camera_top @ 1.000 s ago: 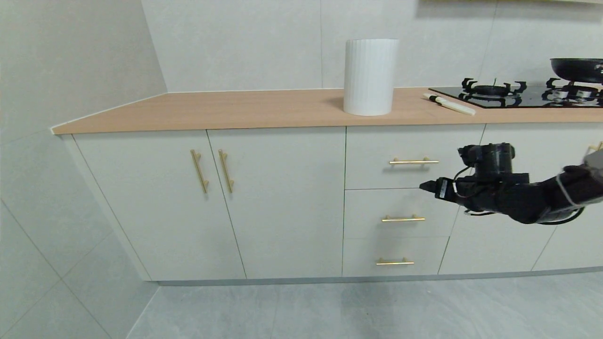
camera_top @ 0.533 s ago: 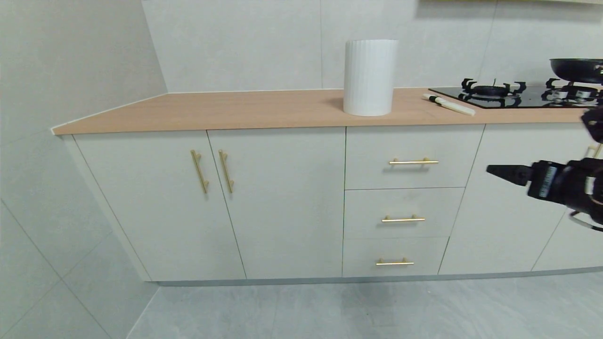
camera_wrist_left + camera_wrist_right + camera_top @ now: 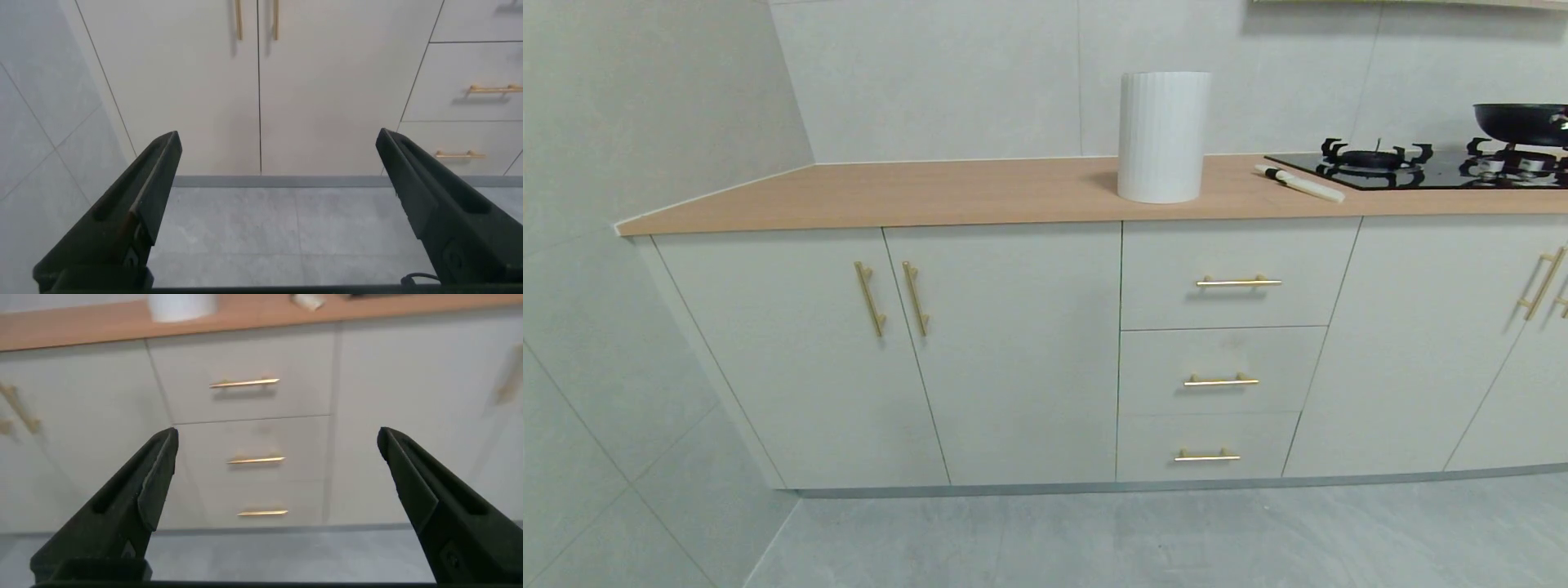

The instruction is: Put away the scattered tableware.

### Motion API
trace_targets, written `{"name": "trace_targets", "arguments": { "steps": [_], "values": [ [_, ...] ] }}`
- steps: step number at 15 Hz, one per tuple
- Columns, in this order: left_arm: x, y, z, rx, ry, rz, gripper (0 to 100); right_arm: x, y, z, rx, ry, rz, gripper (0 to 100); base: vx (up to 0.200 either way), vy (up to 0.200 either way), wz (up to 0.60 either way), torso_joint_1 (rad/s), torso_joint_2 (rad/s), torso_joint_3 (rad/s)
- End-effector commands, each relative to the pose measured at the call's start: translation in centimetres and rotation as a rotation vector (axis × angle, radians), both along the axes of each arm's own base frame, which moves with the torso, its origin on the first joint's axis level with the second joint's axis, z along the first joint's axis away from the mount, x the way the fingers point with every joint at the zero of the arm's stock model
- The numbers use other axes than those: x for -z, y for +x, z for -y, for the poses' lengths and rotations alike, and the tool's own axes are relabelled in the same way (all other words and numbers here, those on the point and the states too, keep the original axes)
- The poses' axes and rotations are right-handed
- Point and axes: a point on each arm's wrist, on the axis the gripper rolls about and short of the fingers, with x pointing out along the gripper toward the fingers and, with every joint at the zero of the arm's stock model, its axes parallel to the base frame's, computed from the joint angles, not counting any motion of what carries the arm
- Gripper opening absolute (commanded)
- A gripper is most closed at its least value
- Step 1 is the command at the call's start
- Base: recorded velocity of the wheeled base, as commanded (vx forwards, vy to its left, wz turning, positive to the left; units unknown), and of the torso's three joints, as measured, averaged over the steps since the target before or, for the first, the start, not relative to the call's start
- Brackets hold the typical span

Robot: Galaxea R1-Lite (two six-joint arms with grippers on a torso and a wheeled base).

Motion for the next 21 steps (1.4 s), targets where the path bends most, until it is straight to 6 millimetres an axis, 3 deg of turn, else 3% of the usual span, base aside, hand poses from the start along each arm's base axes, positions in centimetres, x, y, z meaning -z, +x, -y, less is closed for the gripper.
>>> {"name": "trace_targets", "arguments": {
  "steps": [1, 2, 3, 7, 10, 11, 15, 21],
  "values": [
    [0.0, 0.0, 0.0, 0.0, -0.001, 0.0, 100, 2.7, -4.3, 0.6, 0.03, -0.012, 0.085, 100, 0.0, 0.0, 0.0, 0.0, 0.0, 0.0],
    [0.0, 0.0, 0.0, 0.0, -0.001, 0.0, 100, 3.9, -6.2, 0.9, 0.045, -0.015, 0.118, 100, 0.0, 0.0, 0.0, 0.0, 0.0, 0.0],
    [0.0, 0.0, 0.0, -0.001, -0.001, 0.0, 100, 4.4, -6.6, 0.9, 0.066, -0.026, 0.126, 100, 0.0, 0.0, 0.0, 0.0, 0.0, 0.0],
    [0.0, 0.0, 0.0, -0.001, -0.001, 0.0, 100, 5.4, -6.1, 0.9, 0.145, -0.027, 0.093, 100, 0.0, 0.0, 0.0, 0.0, 0.0, 0.0],
    [0.0, 0.0, 0.0, -0.001, -0.001, 0.0, 100, 6.9, -7.0, 0.4, 0.208, -0.059, 0.11, 100, 0.0, 0.0, 0.0, 0.0, 0.0, 0.0],
    [0.0, 0.0, 0.0, 0.0, -0.001, 0.0, 100, 7.2, -6.9, 0.4, 0.208, -0.072, 0.108, 100, 0.0, 0.0, 0.0, 0.0, 0.0, 0.0],
    [0.0, 0.0, 0.0, -0.001, -0.001, 0.0, 100, 12.0, -4.8, 0.4, 0.168, -0.086, -0.01, 100, 0.0, 0.0, 0.0, 0.0, 0.0, 0.0],
    [0.0, 0.0, 0.0, -0.001, -0.001, 0.0, 100, 12.0, -4.8, 0.0, -0.002, -0.08, 0.003, 100, 0.0, 0.0, 0.0, 0.0, 0.0, 0.0]
  ]
}}
